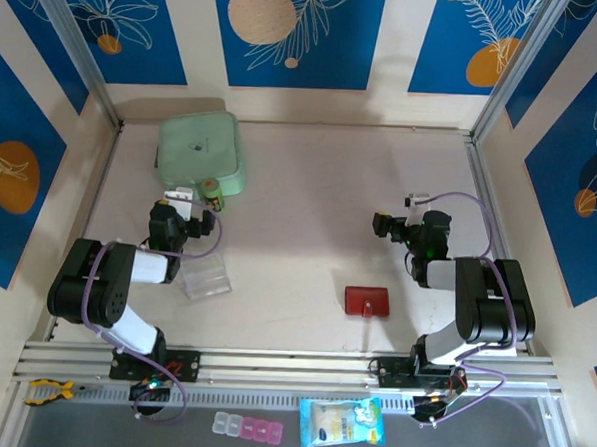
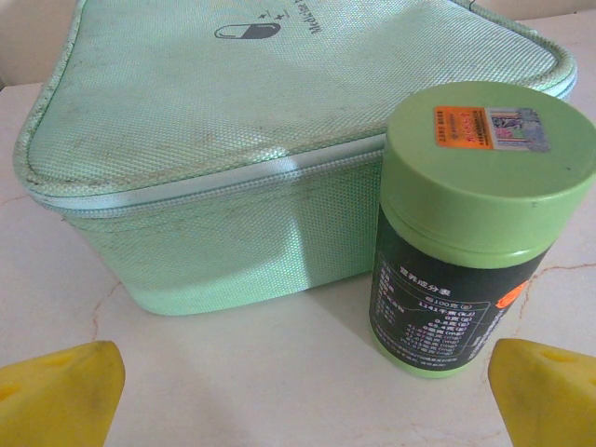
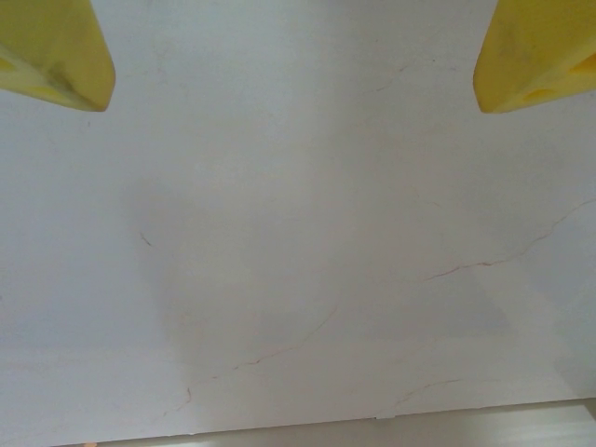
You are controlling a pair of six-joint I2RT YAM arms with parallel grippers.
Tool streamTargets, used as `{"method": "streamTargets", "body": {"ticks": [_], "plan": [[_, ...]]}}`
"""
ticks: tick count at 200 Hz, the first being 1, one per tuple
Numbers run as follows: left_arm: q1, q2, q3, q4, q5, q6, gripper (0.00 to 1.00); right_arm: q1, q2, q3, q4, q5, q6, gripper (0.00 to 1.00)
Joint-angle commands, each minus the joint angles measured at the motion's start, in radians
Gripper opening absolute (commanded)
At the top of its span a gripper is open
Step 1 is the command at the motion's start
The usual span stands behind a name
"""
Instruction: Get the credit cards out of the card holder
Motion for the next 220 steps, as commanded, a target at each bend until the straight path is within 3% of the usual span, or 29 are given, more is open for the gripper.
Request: {"method": "streamTargets", "body": {"ticks": [1,72,107,167,220], "plan": [[0.013,0.004,-0.003,0.026,0.026,0.015,1.0,-0.006,0.001,0.017,0.017,-0.015,0.007,0.99],[0.009,-0.007,-0.01,0.028,-0.001,0.009,1.0,0.009,-0.007,0.012,0.022,0.023,0.001,0.99],[0.003,-0.116,-0.003,-0.067,-0.054,0.004,1.0,0.036,-0.097,0.066,-0.151,0.056,-0.017,0.99],[-0.004,-0.322,0.125,-0.519,-0.141,-0.149,1.0,0.122,-0.243,0.189,-0.495,0.104,0.029,0.99],[-0.004,-0.405,0.35,-1.118,-0.12,-0.397,1.0,0.285,-0.284,0.335,-0.784,0.168,0.142,0.99]]}}
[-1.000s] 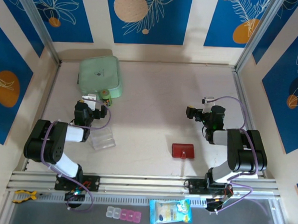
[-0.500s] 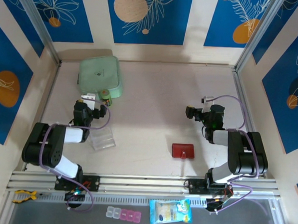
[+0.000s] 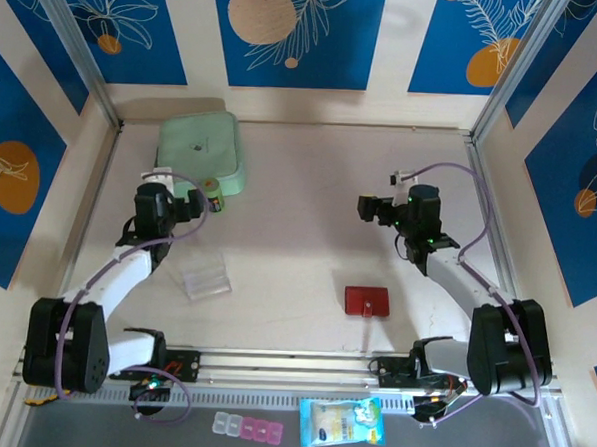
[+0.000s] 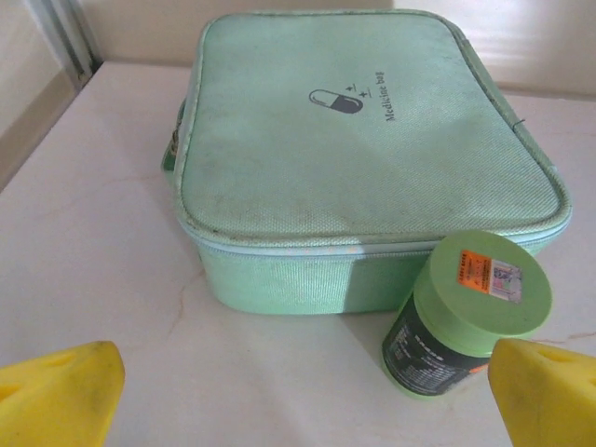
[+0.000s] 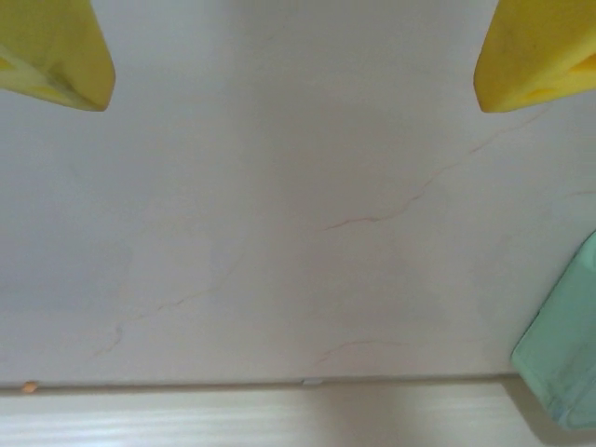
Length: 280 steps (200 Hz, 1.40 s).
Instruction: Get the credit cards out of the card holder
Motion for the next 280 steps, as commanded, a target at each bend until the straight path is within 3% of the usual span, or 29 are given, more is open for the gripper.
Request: {"method": "streamTargets", "body": {"ticks": [1,41,79,120,171,232,280], "plan": [[-0.001,-0.034,0.107,-0.37,-0.001,-0.16,1.0,0.071,-0.021,0.07,-0.196,0.048,0.08,0.99],[-0.003,-0.044,0.219,-0.705,0.098,-0.294,0.99,0.207,-0.012,0.157,-0.356,0.063,0.137,0.97],[-0.01,-0.101,0.206,-0.864,0.22,-0.359,0.88,0.296,-0.009,0.169,-0.396,0.107,0.151,0.97],[-0.027,-0.2,0.164,-1.008,0.206,-0.423,0.7,0.321,0.004,0.172,-0.398,0.101,0.164,0.97],[-0.078,-0.177,0.104,-1.017,0.213,-0.457,0.51,0.327,0.04,0.202,-0.419,0.085,0.154,0.97],[-0.096,-0.114,0.084,-0.993,0.136,-0.436,0.3,0.343,0.04,0.21,-0.433,0.105,0.148,0.97],[-0.096,-0.062,0.084,-0.961,0.143,-0.414,0.21,0.347,0.034,0.21,-0.446,0.113,0.146,0.97]]}}
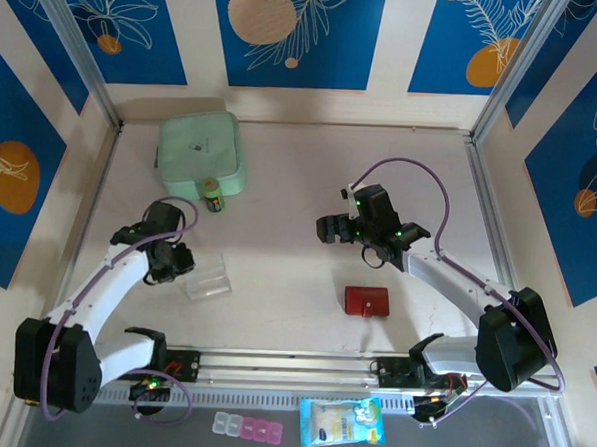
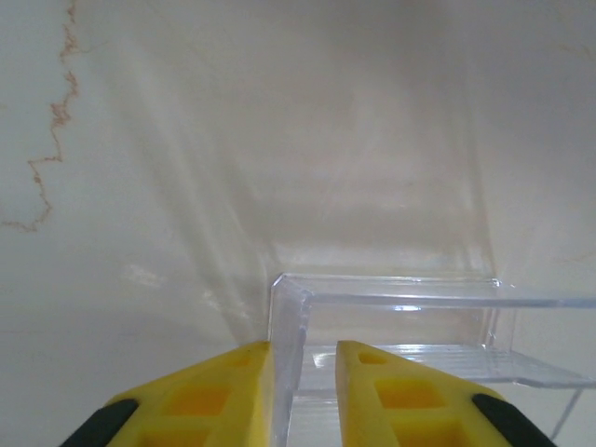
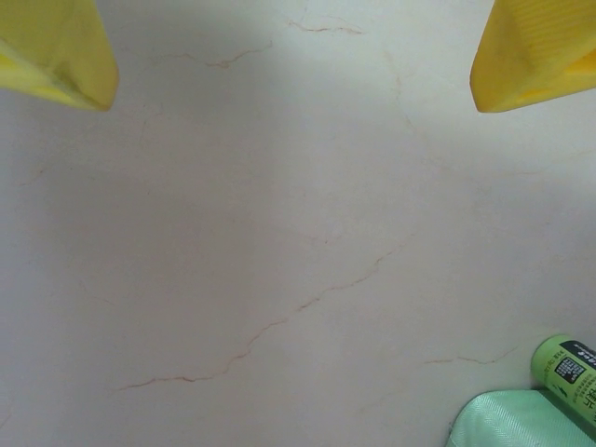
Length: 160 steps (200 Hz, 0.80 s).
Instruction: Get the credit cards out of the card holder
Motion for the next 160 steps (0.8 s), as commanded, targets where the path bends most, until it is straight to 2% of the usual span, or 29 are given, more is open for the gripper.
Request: {"method": "streamTargets", "body": {"ticks": [1,82,160], "plan": [[-0.006,0.014,-0.008,0.007,-0.016,0.027,0.21,0.008,-0.006,0.031,-0.026,0.012,0.002,0.97],[-0.007,0.082,-0.005,0.035,-0.051,0.064,0.11,0.017,-0.025,0.011,-0.036,0.03,0.016,0.97],[-0.017,0.086,0.025,0.029,-0.036,0.08,0.0,0.016,-0.068,-0.004,-0.045,0.042,0.024,0.97]]}}
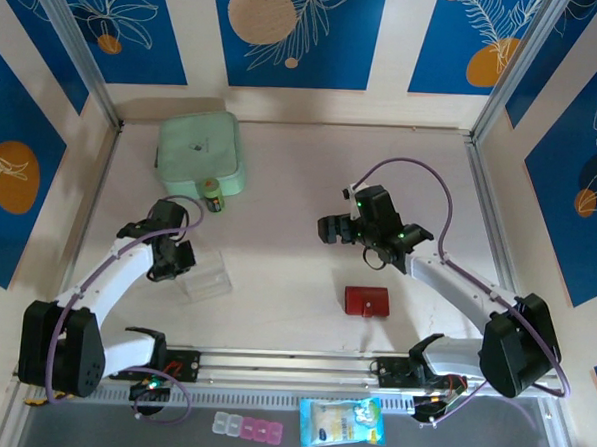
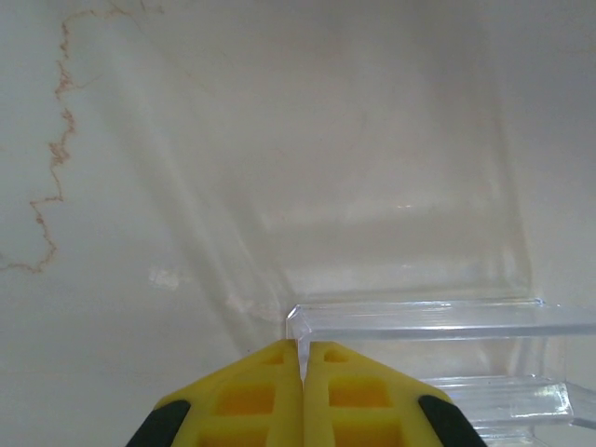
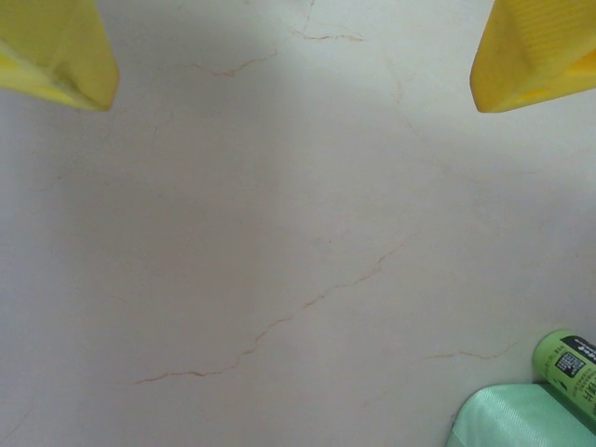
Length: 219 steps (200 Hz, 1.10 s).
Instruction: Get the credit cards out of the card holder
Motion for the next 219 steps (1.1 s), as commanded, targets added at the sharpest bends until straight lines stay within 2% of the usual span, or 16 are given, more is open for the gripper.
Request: {"method": "streamTargets", "body": {"ticks": [1,33,57,84,115,161,219], "plan": [[-0.018,0.013,0.025,-0.016,-0.003,0.024,0.0,0.007,-0.031,-0.005,-0.018,0.016,0.015,0.97],[-0.086,0.042,0.115,-0.036,-0.025,0.02,0.0,0.006,-0.047,-0.004,-0.03,0.027,0.011,0.97],[-0.171,0.119,0.224,-0.041,-0.051,0.007,0.0,0.007,-0.063,-0.005,-0.043,0.039,0.008,0.97],[-0.254,0.257,0.372,-0.002,-0.013,-0.01,0.0,0.01,-0.081,0.005,-0.083,0.076,0.004,0.97],[-0.342,0.472,0.599,0.004,-0.02,0.002,0.0,0.007,-0.102,0.033,-0.154,0.118,0.008,0.97],[-0.399,0.755,0.93,-0.012,0.021,0.0,0.0,-0.003,-0.156,0.031,-0.215,0.172,0.013,0.97],[-0.417,0.993,1.278,-0.109,-0.029,0.027,0.0,-0.032,-0.229,0.026,-0.248,0.174,-0.023,0.98]]}}
